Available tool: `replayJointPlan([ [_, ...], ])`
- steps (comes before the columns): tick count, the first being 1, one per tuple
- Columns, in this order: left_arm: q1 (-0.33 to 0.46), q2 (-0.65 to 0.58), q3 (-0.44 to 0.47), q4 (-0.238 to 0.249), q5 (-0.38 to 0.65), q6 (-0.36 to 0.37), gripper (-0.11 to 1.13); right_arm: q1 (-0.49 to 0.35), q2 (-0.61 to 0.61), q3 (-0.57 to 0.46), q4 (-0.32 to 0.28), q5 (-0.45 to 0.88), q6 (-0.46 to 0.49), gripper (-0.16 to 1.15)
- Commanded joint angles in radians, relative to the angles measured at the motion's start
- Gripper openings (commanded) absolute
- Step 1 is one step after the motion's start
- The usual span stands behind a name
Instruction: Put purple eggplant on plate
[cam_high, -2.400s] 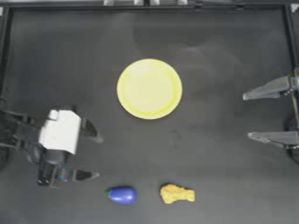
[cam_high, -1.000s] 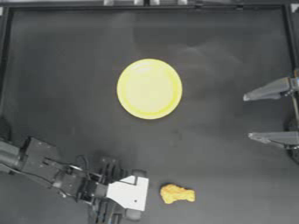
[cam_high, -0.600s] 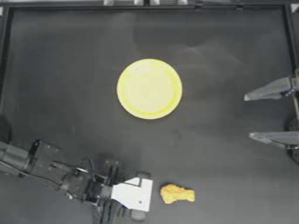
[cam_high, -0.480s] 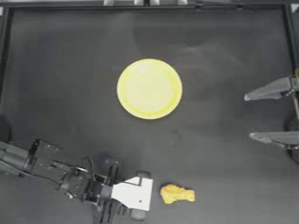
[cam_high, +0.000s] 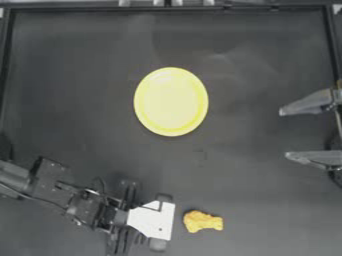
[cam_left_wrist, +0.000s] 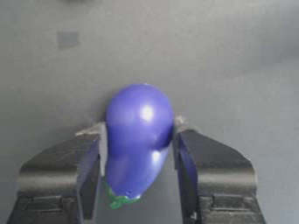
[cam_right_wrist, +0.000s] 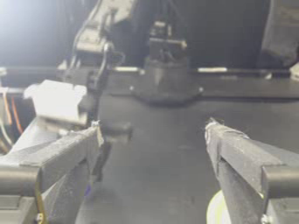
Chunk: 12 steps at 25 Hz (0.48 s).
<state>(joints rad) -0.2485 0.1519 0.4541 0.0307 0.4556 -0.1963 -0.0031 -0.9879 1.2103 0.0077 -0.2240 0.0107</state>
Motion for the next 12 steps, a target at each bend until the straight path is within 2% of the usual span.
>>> replayJointPlan([
  [1,0.043,-0.129,-0.011,0.055,0.017,0.003,0.35,0.0,0.005,-0.008,0.003,-0.009,0.002,1.0],
  [4,0.101,-0.166,-0.006,0.126,0.046,0.011,0.35,0.002,0.005,-0.006,0.003,-0.017,0.002,1.0],
  [6,0.143,-0.187,-0.011,0.155,0.051,0.025,0.35,0.002,0.005,-0.003,0.003,-0.021,0.002,1.0],
  [12,0.27,-0.224,-0.021,0.176,0.051,0.138,0.35,0.002,0.003,-0.002,0.003,-0.023,0.002,1.0],
])
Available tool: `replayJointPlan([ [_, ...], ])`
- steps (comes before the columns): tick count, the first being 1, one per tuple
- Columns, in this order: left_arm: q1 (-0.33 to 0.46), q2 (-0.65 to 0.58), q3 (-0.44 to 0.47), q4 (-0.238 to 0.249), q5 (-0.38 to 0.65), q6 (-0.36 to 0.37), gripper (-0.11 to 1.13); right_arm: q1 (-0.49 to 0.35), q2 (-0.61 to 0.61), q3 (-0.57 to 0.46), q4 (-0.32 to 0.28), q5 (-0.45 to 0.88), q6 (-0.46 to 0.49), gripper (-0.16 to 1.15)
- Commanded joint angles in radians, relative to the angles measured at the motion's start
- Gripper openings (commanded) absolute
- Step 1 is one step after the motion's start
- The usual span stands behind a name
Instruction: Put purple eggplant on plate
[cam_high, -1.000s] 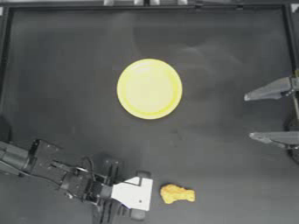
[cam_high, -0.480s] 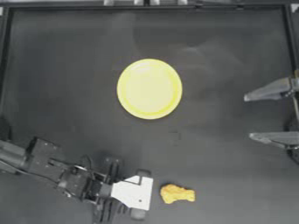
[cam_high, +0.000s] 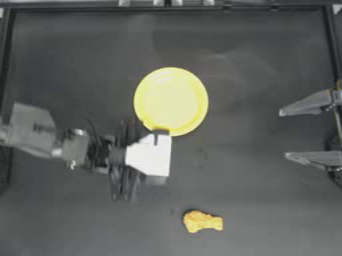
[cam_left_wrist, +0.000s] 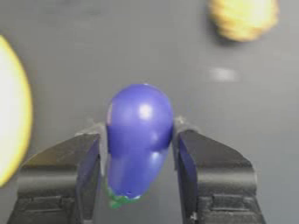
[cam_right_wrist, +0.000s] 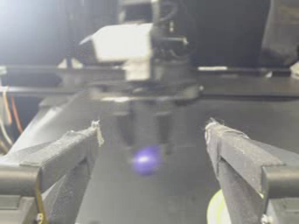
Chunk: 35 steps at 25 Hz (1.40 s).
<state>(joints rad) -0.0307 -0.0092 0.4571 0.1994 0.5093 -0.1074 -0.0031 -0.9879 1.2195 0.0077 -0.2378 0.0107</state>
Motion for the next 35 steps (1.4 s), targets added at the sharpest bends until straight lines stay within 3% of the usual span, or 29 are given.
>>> replayJointPlan([
  [1,0.081,-0.061,-0.029,0.006,-0.003,0.074,0.35,0.002,0.005,-0.009,0.003,-0.008,0.002,1.0],
  [11,0.284,0.034,-0.115,-0.005,-0.025,0.236,0.35,0.0,0.021,-0.002,0.011,-0.037,0.0,1.0],
  [18,0.367,0.152,-0.181,-0.015,-0.044,0.307,0.35,0.0,0.037,-0.005,0.015,-0.044,0.0,1.0],
  [24,0.382,0.235,-0.227,-0.044,-0.044,0.342,0.35,0.002,0.037,-0.002,0.018,-0.044,0.0,1.0],
  [35,0.374,0.296,-0.244,-0.193,-0.044,0.443,0.35,0.0,0.037,-0.002,0.018,-0.044,-0.002,1.0],
])
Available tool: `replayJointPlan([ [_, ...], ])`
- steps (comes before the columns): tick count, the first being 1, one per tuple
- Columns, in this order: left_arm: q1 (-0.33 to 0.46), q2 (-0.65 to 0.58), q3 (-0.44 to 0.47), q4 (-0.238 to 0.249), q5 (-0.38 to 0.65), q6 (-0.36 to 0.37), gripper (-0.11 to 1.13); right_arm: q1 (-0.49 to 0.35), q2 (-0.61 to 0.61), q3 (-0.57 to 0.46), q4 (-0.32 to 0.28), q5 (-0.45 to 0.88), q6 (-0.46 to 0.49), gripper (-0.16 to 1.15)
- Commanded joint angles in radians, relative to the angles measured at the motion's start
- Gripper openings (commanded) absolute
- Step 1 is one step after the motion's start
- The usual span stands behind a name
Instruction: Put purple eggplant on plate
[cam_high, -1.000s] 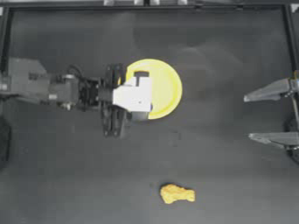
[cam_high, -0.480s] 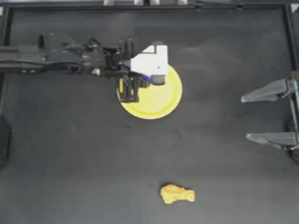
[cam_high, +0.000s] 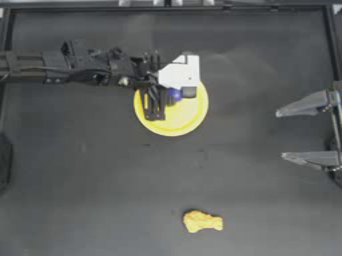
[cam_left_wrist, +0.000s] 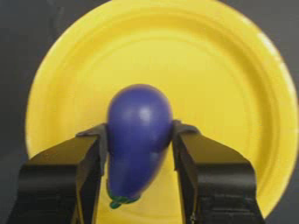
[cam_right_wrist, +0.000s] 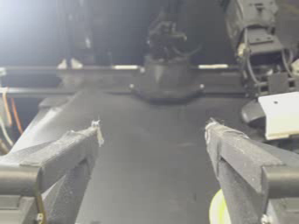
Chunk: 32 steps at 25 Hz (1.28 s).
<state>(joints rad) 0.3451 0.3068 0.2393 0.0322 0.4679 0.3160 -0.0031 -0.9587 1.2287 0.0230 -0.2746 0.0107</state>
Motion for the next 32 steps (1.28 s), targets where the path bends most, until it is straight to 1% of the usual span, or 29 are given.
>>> replayJointPlan([
  [1,-0.002,-0.017,-0.026,-0.034,-0.003,0.028,0.35,0.002,0.008,-0.011,0.003,-0.008,-0.002,1.0],
  [4,-0.002,-0.011,-0.026,-0.04,-0.005,0.038,0.36,0.0,0.008,-0.011,0.003,-0.008,-0.002,1.0],
  [7,0.0,-0.008,-0.026,-0.04,-0.005,0.038,0.43,0.0,0.008,-0.011,0.003,-0.008,-0.002,1.0],
  [9,0.002,-0.006,-0.026,-0.04,-0.005,0.038,0.54,0.002,0.008,-0.011,0.003,-0.008,-0.002,1.0],
  [14,0.009,-0.008,-0.026,-0.038,-0.008,0.037,0.9,0.0,0.008,-0.011,0.005,-0.008,-0.002,1.0],
  [15,0.009,-0.008,-0.026,-0.037,-0.009,0.035,0.95,0.002,0.008,-0.011,0.003,-0.008,-0.002,1.0],
  [17,0.011,-0.011,-0.026,-0.037,-0.009,0.034,1.03,0.0,0.008,-0.011,0.003,-0.008,-0.002,1.0],
  [18,0.011,-0.011,-0.026,-0.037,-0.011,0.034,1.04,0.0,0.008,-0.011,0.003,-0.008,-0.002,1.0],
  [21,0.012,-0.02,-0.026,-0.034,-0.012,0.034,1.01,0.0,0.008,-0.011,0.003,-0.008,-0.002,1.0],
  [28,0.02,-0.049,-0.026,-0.021,-0.012,0.034,1.0,0.002,0.008,-0.009,0.003,-0.008,-0.002,1.0],
  [32,0.031,-0.069,-0.026,-0.003,-0.012,0.032,1.0,0.0,0.008,-0.011,0.003,-0.008,-0.002,1.0],
])
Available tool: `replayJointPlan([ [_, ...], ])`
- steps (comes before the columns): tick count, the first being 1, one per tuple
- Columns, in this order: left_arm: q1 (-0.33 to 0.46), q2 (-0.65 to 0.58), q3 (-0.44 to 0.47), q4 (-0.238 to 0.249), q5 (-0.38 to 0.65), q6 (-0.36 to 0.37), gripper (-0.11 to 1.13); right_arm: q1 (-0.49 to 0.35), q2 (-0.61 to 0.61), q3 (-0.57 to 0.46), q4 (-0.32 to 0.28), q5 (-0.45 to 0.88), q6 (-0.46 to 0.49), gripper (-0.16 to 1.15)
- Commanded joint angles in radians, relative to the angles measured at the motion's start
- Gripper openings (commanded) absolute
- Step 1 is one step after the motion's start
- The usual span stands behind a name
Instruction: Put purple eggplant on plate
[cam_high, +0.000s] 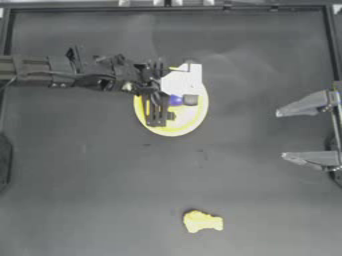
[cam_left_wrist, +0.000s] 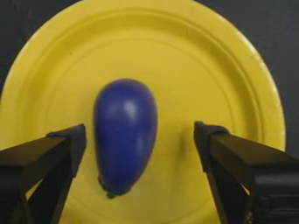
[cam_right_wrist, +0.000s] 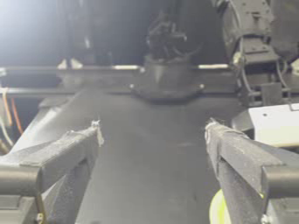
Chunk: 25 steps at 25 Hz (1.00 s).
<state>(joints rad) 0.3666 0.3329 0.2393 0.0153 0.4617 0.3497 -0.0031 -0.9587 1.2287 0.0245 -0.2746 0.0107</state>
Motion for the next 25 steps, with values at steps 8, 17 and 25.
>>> replayJointPlan([
  [8,0.018,-0.183,-0.026,0.051,-0.002,-0.003,1.0,0.002,0.008,-0.011,0.003,-0.008,-0.002,1.0],
  [17,-0.061,-0.305,0.0,-0.003,0.023,-0.006,1.0,0.0,0.006,-0.011,0.003,-0.008,-0.002,1.0],
  [25,-0.175,-0.453,0.074,-0.028,-0.006,-0.031,1.0,0.0,-0.003,-0.009,0.006,0.0,-0.003,1.0],
])
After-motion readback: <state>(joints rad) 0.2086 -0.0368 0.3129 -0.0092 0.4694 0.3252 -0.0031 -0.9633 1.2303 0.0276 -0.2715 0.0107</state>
